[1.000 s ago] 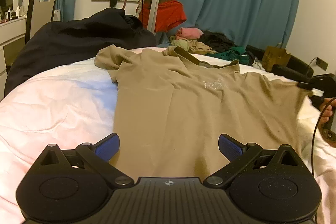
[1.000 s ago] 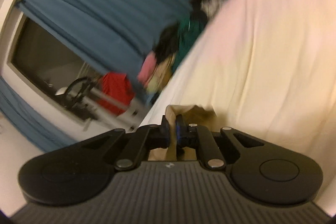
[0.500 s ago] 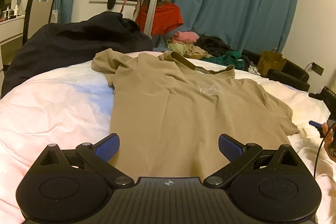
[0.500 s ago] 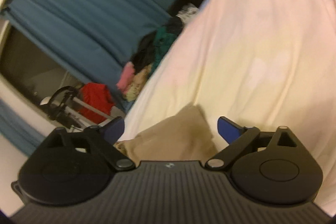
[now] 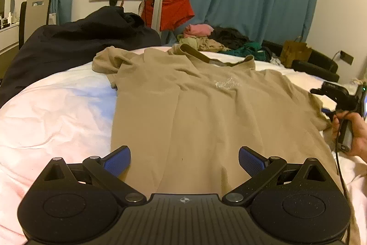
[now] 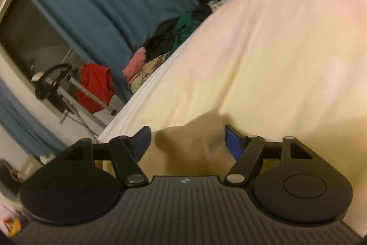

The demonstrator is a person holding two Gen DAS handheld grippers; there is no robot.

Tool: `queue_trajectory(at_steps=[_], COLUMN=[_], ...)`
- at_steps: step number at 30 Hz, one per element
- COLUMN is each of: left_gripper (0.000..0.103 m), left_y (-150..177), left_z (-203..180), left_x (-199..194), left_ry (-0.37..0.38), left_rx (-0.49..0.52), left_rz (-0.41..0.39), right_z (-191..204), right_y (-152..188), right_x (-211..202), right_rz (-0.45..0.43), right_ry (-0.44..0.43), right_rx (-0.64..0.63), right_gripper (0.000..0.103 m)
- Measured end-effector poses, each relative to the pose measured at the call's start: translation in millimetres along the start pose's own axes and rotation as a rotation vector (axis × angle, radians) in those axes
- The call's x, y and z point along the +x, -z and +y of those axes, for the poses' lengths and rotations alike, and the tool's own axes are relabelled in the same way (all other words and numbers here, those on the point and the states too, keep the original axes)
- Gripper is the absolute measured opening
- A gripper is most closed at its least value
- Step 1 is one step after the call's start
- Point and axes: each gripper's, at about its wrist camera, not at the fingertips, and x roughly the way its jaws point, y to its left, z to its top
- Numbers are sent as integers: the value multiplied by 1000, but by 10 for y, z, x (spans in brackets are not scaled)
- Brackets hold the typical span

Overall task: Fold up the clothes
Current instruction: 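Smooth the T-shirt body with the right gripper toward the collar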

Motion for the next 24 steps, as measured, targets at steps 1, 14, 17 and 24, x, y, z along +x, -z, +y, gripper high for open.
queue_trajectory(at_steps=[1,14,17,24], left_gripper=[101,101,101,101], left_y=[3,-17,-44,-118], left_z=[-2,14,19,43], left_x=[16,72,48,-115], left_ry=[3,15,10,19], left_rx=[0,8,13,8], left_rz=[4,0,-20,-74], right_z=[34,349,416,930], right_y=[7,-64,-72,54], right_x=[11,-273,-332,-964], right_rz=[11,-197,-177,-176], right_ry=[1,157,173,134], right_rx=[-22,-223,-223,-352], right_gripper=[34,15,58,95])
